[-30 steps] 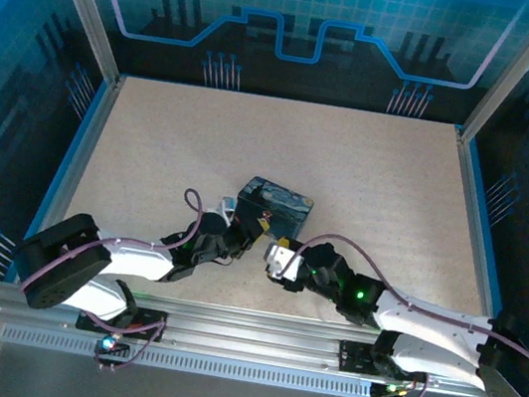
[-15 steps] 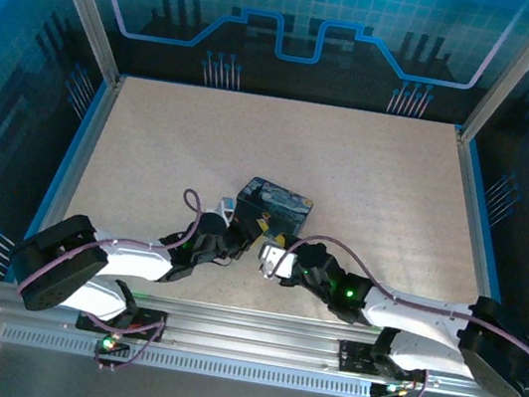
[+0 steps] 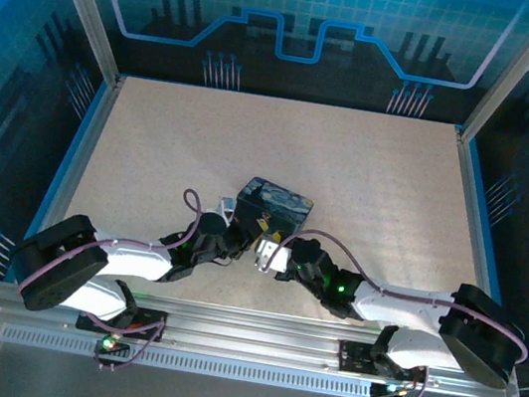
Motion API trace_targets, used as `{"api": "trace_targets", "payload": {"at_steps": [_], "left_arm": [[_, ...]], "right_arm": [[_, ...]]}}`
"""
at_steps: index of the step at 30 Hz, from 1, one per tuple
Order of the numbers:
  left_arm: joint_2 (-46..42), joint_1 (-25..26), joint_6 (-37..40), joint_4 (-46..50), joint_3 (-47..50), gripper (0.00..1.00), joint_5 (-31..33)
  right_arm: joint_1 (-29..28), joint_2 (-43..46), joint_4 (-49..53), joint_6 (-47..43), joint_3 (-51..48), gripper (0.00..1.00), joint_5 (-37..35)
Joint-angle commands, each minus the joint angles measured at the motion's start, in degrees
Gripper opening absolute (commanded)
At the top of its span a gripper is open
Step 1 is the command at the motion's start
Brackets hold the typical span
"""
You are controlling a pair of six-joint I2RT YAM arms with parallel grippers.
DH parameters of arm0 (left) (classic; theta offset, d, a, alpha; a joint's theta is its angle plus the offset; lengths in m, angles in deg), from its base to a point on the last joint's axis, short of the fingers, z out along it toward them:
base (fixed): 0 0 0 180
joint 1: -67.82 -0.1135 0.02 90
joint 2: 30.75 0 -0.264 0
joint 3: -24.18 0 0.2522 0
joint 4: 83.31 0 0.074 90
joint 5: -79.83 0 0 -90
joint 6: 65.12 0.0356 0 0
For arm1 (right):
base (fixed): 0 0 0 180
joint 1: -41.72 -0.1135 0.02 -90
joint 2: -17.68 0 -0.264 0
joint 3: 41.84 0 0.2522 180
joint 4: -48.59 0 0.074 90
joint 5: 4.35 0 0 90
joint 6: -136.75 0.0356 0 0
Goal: Unlock the padlock with the key
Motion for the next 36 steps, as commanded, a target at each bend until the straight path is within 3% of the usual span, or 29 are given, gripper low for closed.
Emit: {"api": "trace_targets", "payload": {"at_steps": [1,16,27,36], "left_arm": [[0.35,0.33,-0.37,-3.34,-0.97,0.0,0.16],[1.88,0.34,-1.17,-4.89,-0.97,0.0,-0.19],[2.05,0.32,-1.35,-5.21,-1.02,0.0,-0.36],[2.06,0.31,-1.38,-5.27,-0.89,0.0,-0.25]], "right_arm": [[0.66,-1.0,-2.42,1.17,1.75,0.29,-0.88],[1.19,-3.09,-4.52,4.75,2.16,0.02,-3.92],[1.19,-2.52,-5.38,9.77,0.9,0.0,-4.86],[1.68,-1.13,-4.72,24.64,0.61,0.0,-0.48]]}}
